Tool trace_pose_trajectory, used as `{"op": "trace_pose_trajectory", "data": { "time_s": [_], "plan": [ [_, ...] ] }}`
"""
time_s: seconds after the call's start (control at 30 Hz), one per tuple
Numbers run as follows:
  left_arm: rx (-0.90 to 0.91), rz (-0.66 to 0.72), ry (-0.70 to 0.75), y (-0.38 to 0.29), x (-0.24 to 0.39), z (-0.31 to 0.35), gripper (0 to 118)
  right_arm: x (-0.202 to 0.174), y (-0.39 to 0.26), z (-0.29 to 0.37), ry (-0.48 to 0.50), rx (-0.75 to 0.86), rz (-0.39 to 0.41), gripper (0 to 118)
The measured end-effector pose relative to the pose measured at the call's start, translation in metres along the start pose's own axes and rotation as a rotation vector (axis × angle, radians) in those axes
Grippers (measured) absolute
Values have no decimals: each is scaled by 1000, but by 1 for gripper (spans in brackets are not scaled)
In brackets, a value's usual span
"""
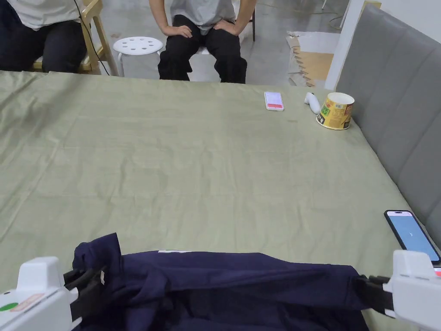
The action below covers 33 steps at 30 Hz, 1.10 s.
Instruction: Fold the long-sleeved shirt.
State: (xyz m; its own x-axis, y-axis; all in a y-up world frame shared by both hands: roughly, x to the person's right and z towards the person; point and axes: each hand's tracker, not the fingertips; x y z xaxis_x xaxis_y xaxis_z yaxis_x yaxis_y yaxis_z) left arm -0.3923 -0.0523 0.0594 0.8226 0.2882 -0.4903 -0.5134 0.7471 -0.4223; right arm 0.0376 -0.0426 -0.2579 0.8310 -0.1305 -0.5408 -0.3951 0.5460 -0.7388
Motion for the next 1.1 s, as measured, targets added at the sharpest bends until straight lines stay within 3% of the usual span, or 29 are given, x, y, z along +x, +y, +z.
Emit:
{"op": "trace_pose_trajectory", "data": {
  "time_s": [0.07,0.33,0.5,0.53,0.6,0.63,0.67,0.7,0.87,0.9,0.93,0.97,1.07,1.1],
  "plan": [
    [-85,56,27,-10,-3,-4,22,1,-15,-5,0,-63,-21,2],
    [-326,9,148,-40,-3,-29,22,-26,-35,-57,-157,-247,212,2],
    [-339,43,159,-44,-8,-44,23,-32,-40,-79,-183,-277,229,2],
    [-331,57,158,-41,-9,-42,28,-32,-36,-76,-183,-279,231,4],
    [-305,92,131,-34,-14,-38,74,-32,-31,-62,-179,-260,227,43],
    [-296,107,123,-32,-17,-35,96,-31,-28,-57,-201,-236,227,71],
    [-296,118,123,-28,-20,-34,111,-29,-24,-50,-233,-212,229,101],
    [-299,131,117,-24,-22,-32,110,-28,-20,-45,-230,-202,220,110],
    [-233,197,74,-4,-22,-16,108,-31,0,-4,-119,-43,85,92],
    [-227,200,77,-1,-21,-13,108,-33,2,1,-102,-22,75,77],
    [-220,209,82,2,-21,-11,105,-38,4,4,-99,-8,76,45],
    [-211,215,89,6,-21,-8,90,-42,5,6,-85,9,67,0],
    [-154,215,130,13,-23,0,6,-55,9,11,-33,21,131,0],
    [-142,213,124,16,-25,6,6,-58,10,12,-25,26,130,0]
  ]
}}
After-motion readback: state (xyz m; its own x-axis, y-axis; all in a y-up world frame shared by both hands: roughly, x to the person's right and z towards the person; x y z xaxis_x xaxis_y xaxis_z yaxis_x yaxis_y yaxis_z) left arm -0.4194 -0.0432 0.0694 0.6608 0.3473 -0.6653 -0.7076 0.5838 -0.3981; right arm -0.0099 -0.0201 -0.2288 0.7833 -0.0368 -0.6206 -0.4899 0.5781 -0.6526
